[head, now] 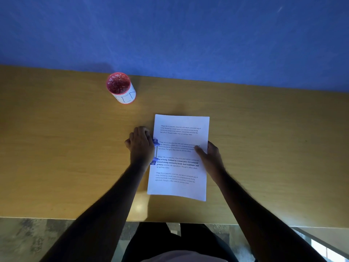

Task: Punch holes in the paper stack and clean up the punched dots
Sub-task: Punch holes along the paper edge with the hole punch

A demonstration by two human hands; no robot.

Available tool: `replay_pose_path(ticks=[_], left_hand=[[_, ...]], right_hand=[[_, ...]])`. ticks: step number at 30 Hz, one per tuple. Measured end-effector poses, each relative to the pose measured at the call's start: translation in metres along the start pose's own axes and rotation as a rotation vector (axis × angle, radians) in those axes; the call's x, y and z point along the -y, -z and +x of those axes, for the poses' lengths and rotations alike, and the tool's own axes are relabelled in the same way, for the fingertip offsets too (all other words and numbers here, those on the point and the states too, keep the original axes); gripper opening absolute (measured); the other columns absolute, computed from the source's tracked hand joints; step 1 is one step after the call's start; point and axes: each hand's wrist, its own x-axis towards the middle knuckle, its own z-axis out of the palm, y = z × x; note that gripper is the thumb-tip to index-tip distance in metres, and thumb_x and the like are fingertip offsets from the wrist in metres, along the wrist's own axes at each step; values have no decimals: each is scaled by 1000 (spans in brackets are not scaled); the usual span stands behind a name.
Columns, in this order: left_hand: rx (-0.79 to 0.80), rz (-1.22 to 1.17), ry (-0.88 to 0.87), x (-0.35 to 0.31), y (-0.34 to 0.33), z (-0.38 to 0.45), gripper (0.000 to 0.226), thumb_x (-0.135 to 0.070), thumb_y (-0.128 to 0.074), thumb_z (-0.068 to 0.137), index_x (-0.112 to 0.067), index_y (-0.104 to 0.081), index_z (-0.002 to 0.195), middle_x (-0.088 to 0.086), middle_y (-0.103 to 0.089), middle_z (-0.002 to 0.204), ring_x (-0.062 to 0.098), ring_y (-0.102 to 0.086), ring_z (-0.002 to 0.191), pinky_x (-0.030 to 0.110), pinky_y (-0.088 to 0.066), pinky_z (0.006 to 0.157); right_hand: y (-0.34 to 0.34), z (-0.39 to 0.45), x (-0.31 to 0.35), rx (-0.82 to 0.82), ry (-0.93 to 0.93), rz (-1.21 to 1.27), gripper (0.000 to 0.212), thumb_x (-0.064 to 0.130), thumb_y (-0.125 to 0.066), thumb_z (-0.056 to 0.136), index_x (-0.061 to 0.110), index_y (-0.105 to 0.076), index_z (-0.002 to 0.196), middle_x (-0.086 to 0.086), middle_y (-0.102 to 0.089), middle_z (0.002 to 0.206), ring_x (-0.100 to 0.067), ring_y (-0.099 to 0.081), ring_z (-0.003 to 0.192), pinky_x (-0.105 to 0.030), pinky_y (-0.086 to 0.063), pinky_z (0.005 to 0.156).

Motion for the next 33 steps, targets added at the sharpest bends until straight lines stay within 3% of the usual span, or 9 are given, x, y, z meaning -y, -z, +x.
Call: replay_pose_path(ticks=[5,9,14,18,22,27,33], left_hand=[[17,63,-53,2,3,0,29,-26,-29,100,-18,-57,102,3,-59,102,25,-54,95,40,-30,85],[14,84,-55,4,1,2,19,-18,-38,100,-18,-58,102,4,-58,102,26,-53,95,37,-25,85],[22,86,-52,5,-2,3,15,-15,-42,100,-18,-57,102,3,-57,103,25,-52,95,37,-25,86],[21,73,-59,5,0,3,19,-18,-38,101,-18,-56,103,3,-57,104,25,-52,96,36,-24,85],[26,80,-61,5,-1,5,20,-20,-35,101,-19,-55,101,2,-57,102,25,-52,94,37,-25,85],[30,78,-53,7,-3,6,13,-12,-45,101,-19,-56,101,3,-56,103,26,-51,96,36,-23,85],[19,86,-70,9,-3,6,14,-10,-46,100,-20,-56,101,1,-56,103,24,-50,94,35,-22,84]], right_hand=[[-2,1,-1,-1,-4,-5,12,19,-66,98,21,-71,109,14,-76,96,10,-67,76,-12,-50,62],[-2,3,-2,0,-6,-2,13,17,-65,98,21,-70,110,14,-76,98,8,-69,79,-14,-51,64],[-2,6,-5,7,-6,4,15,19,-65,98,19,-71,112,8,-78,102,-9,-73,89,-27,-56,72],[-2,7,-5,10,1,-10,15,18,-65,98,18,-72,112,8,-78,102,-7,-72,88,-24,-54,70],[-2,8,-5,6,-1,-15,12,16,-66,98,19,-71,109,14,-77,98,7,-69,79,-15,-51,65],[-2,9,-8,13,0,13,13,17,-66,97,19,-72,108,7,-79,99,-9,-72,84,-28,-55,70],[-2,10,-7,9,5,-12,13,17,-66,98,19,-72,110,10,-78,98,1,-70,81,-16,-52,66]])
